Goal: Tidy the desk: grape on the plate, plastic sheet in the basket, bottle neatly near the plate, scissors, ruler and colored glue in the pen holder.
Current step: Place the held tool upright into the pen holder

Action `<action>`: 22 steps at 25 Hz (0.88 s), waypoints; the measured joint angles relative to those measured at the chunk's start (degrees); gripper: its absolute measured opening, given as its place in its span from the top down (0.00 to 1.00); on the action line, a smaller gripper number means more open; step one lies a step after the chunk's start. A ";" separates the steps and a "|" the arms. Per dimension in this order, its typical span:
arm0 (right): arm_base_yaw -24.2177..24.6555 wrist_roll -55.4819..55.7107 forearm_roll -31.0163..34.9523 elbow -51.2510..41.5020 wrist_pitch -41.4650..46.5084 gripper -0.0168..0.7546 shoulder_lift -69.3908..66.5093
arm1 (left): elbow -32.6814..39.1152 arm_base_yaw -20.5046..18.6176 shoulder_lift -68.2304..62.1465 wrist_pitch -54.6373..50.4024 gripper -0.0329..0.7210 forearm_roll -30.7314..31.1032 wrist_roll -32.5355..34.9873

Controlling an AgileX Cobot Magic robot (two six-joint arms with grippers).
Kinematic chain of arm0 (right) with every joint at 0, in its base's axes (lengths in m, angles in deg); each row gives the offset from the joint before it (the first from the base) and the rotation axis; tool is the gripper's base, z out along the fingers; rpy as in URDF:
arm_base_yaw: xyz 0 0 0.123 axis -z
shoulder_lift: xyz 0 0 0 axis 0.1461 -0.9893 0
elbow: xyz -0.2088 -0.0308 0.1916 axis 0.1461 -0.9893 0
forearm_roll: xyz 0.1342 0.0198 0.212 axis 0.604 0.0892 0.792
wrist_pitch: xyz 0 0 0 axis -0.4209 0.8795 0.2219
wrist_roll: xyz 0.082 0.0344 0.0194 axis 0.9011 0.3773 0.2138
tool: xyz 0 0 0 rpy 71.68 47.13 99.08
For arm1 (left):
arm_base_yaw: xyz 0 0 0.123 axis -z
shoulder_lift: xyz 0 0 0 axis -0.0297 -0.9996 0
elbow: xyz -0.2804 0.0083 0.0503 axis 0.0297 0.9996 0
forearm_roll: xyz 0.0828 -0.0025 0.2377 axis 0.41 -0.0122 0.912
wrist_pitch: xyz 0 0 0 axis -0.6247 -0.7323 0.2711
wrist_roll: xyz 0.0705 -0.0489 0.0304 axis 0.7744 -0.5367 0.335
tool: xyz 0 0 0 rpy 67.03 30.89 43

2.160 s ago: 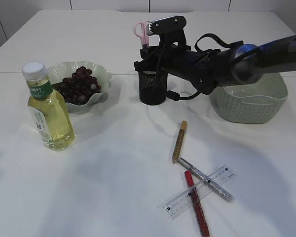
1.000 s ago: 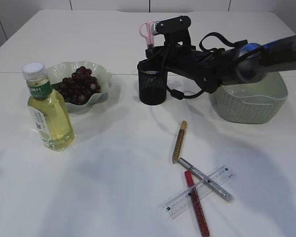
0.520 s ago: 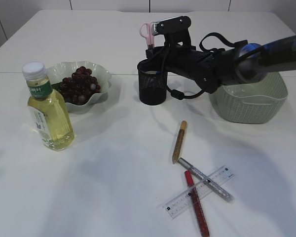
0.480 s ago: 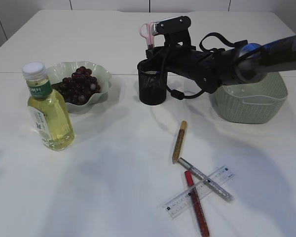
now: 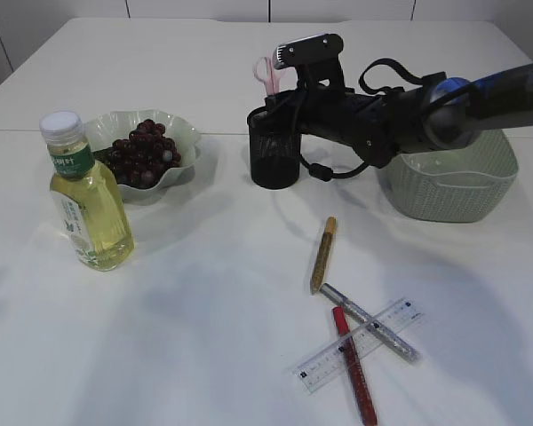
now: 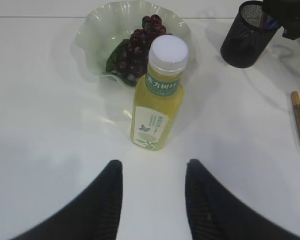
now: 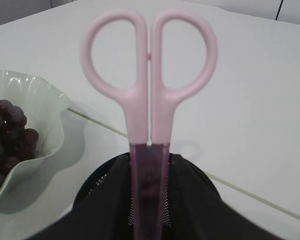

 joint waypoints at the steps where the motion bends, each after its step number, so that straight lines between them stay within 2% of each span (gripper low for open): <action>1: 0.00 0.00 0.07 0.00 -0.03 0.67 0.00 | 0.00 0.00 0.00 0.14 0.55 0.00 0.00; 6: 0.00 -0.04 0.07 0.00 0.25 0.62 0.00 | 0.00 0.00 0.00 1.47 0.55 0.00 0.00; 16: 0.00 1.82 0.07 0.00 1.27 0.62 0.63 | 0.00 0.00 0.00 1.46 0.55 0.00 0.00; 22: 0.00 3.63 0.07 0.33 7.65 0.62 5.15 | 0.00 0.00 0.00 1.46 0.55 0.00 0.00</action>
